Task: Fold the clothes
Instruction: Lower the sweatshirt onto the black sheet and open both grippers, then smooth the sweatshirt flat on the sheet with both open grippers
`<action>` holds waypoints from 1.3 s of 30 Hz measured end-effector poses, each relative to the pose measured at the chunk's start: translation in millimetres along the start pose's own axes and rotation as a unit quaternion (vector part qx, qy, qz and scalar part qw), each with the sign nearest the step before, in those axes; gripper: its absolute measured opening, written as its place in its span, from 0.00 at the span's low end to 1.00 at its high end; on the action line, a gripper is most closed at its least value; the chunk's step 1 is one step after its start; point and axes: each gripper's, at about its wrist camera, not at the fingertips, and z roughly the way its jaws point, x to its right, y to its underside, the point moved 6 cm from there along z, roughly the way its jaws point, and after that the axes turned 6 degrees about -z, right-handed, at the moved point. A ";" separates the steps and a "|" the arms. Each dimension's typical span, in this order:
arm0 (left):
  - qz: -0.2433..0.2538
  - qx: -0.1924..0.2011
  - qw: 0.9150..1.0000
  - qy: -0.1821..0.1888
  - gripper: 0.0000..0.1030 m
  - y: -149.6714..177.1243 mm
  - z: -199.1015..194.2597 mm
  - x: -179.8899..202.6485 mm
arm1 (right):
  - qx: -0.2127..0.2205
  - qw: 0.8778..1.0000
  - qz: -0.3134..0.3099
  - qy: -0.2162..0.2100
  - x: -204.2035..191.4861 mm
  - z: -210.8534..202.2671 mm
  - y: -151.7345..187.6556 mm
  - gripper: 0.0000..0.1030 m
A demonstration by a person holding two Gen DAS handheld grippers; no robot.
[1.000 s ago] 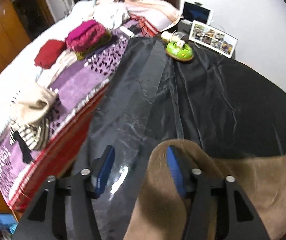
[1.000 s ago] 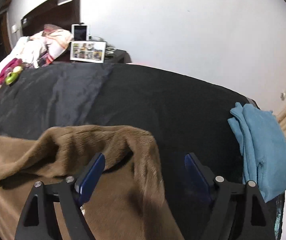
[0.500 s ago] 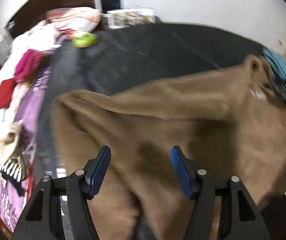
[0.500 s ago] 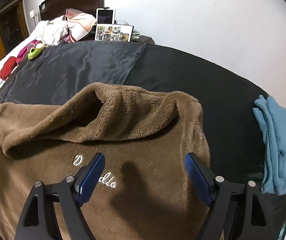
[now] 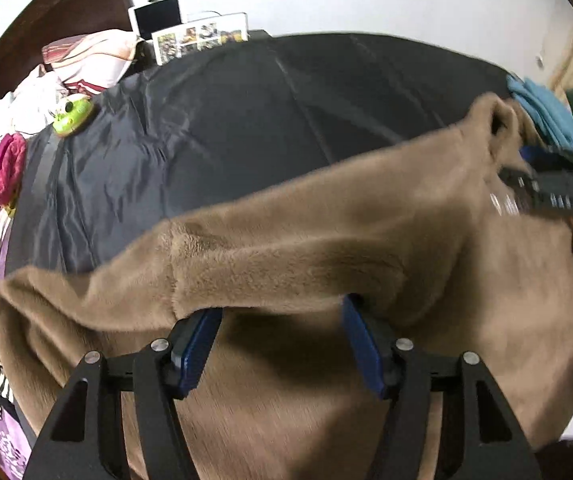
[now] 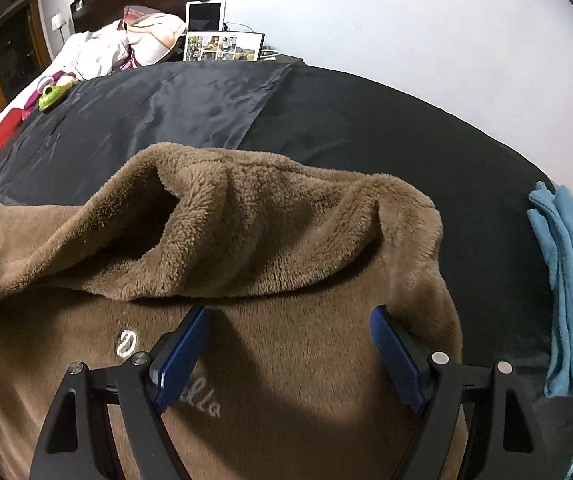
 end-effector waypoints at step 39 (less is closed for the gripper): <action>-0.053 0.004 0.998 -0.025 0.68 -40.1 2.2 -22.3 | 0.013 0.997 0.059 -0.057 -3.7 -17.0 -33.7 0.92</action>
